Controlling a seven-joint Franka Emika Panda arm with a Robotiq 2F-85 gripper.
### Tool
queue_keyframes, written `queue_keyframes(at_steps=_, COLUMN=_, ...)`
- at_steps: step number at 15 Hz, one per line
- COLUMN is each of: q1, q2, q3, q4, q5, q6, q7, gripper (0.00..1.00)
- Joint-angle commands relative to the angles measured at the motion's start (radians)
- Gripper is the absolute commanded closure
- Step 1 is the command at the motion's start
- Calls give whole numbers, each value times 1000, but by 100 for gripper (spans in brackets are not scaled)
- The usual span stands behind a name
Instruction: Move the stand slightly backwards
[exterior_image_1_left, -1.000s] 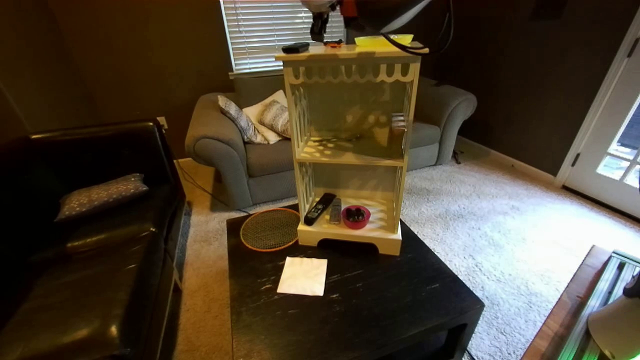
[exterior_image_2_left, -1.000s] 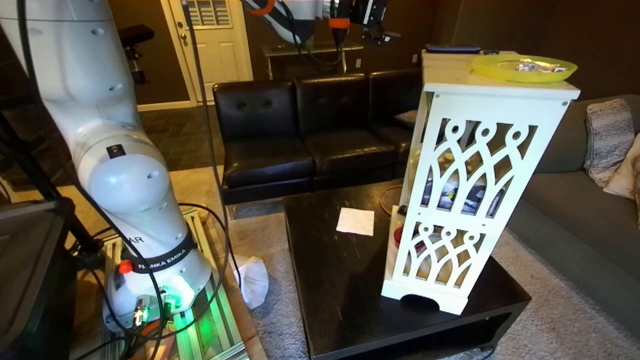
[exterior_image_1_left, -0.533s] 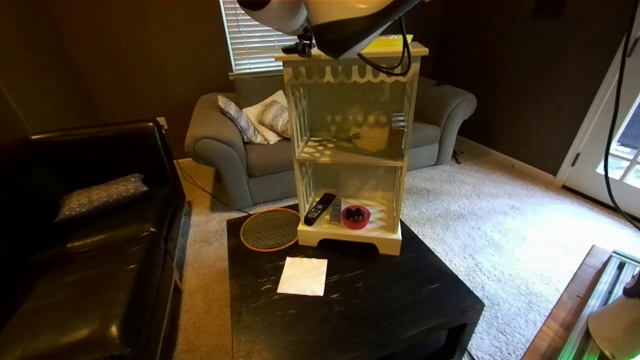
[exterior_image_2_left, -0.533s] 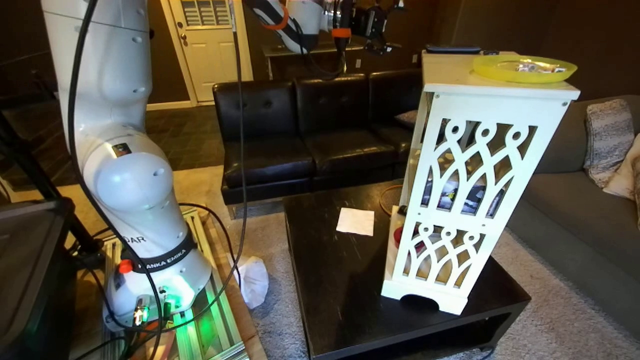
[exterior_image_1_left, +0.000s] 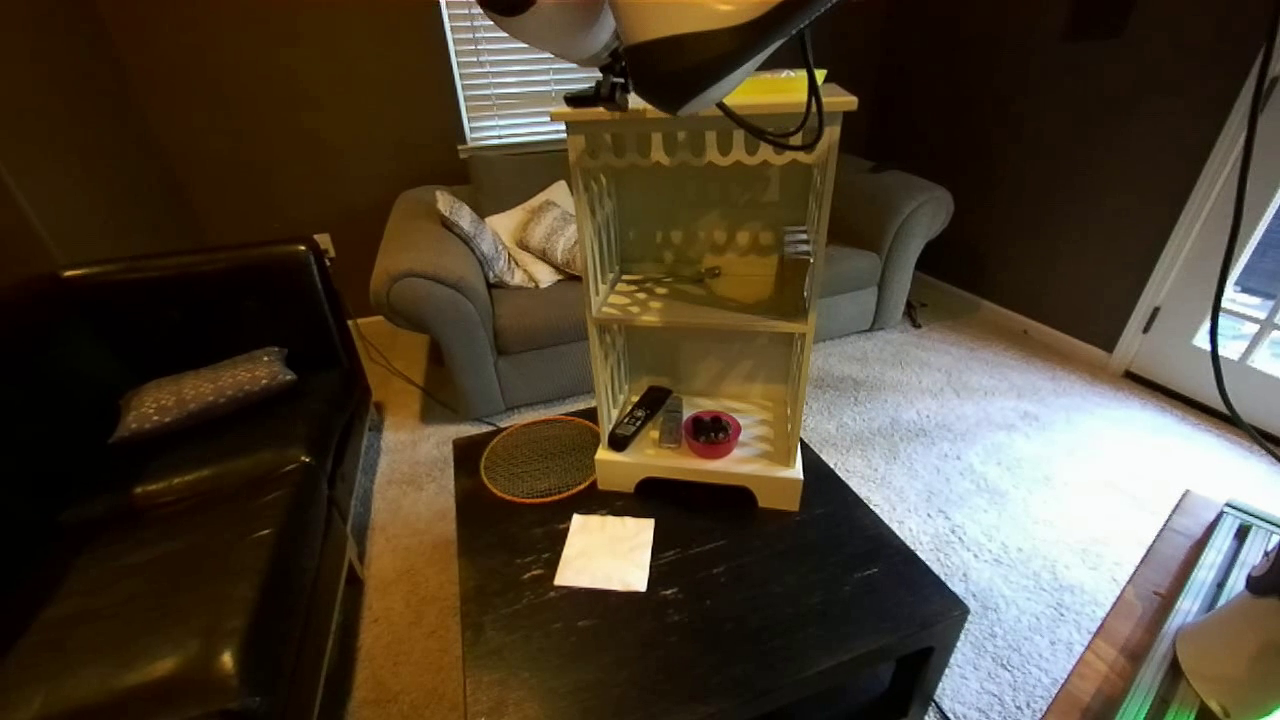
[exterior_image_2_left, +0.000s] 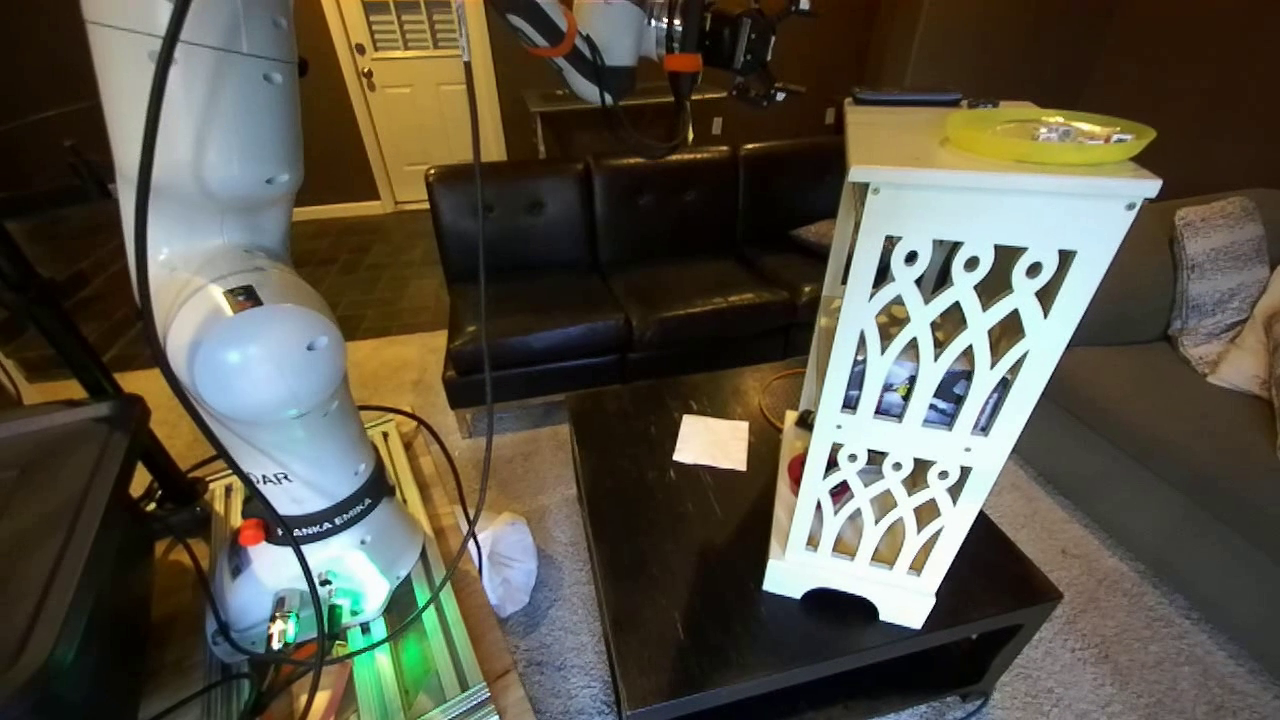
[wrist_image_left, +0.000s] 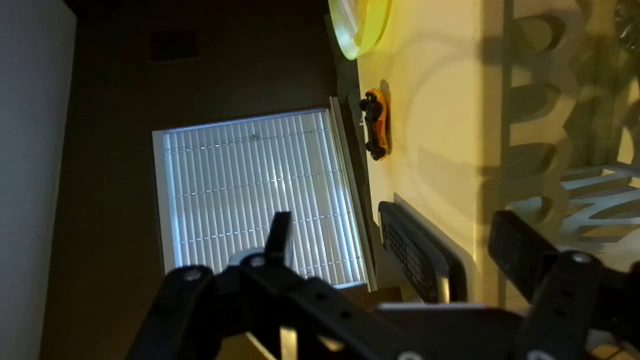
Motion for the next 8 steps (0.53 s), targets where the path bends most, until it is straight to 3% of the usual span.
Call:
queue_keyframes(at_steps=1, q1=43, q2=125, q3=-2, q4=127, q5=23, q6=-119, q7=32, gripper=0)
queue_keyframes(at_steps=8, q1=64, q2=304, q3=-12, q4=301, q5=72, q6=-204, q7=32, gripper=0)
